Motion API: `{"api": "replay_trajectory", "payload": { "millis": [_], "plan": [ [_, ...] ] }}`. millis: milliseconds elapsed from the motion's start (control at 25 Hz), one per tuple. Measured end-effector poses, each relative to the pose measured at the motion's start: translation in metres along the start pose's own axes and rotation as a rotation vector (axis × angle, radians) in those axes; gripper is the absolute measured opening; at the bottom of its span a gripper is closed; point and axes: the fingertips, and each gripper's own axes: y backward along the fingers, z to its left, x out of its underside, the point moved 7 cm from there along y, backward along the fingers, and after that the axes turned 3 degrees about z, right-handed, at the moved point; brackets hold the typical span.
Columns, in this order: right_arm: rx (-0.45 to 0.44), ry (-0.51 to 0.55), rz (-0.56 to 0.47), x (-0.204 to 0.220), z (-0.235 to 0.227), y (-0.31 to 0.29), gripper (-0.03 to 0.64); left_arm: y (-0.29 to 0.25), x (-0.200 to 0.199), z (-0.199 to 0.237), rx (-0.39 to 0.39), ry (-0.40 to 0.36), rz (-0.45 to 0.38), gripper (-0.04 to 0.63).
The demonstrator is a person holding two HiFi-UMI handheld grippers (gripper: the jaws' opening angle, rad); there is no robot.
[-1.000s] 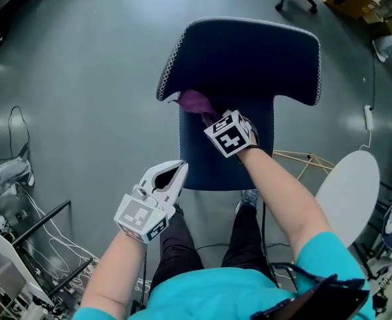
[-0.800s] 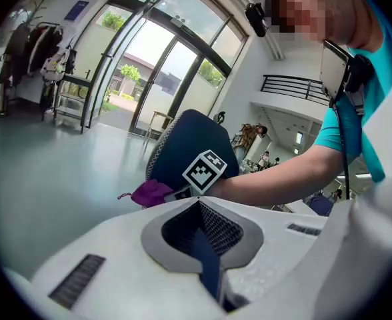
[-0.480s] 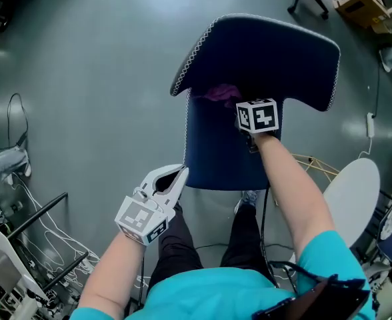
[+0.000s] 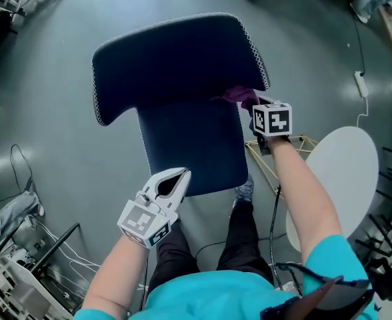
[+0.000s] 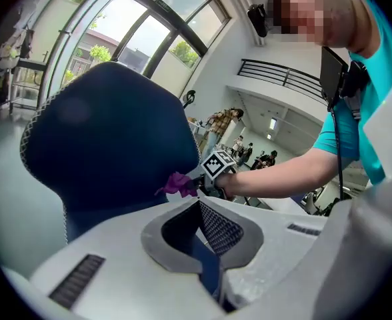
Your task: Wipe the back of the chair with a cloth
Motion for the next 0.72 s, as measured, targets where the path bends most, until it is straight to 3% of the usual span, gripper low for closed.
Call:
{"api": "replay_trajectory", "payload": {
  "millis": [160, 280, 560, 720],
  "plan": [
    [-0.032, 0.021, -0.017, 0.006, -0.006, 0.011, 0.089, -0.022, -0.002, -0.013, 0.025, -0.010, 0.013, -0.005],
    [-0.091, 0.091, -0.013, 0.008, 0.026, 0.011, 0.089, -0.018, 0.002, -0.011, 0.017, -0.011, 0.009, -0.005],
    [-0.317, 0.362, 0.092, 0.009, 0.189, -0.033, 0.089, 0.042, 0.027, 0.026, -0.066, 0.056, -0.049, -0.005],
    [-0.392, 0.405, 0.146, 0.000, 0.273, -0.070, 0.089, 0.095, 0.038, 0.062, -0.126, 0.089, -0.082, -0.005]
  ]
}}
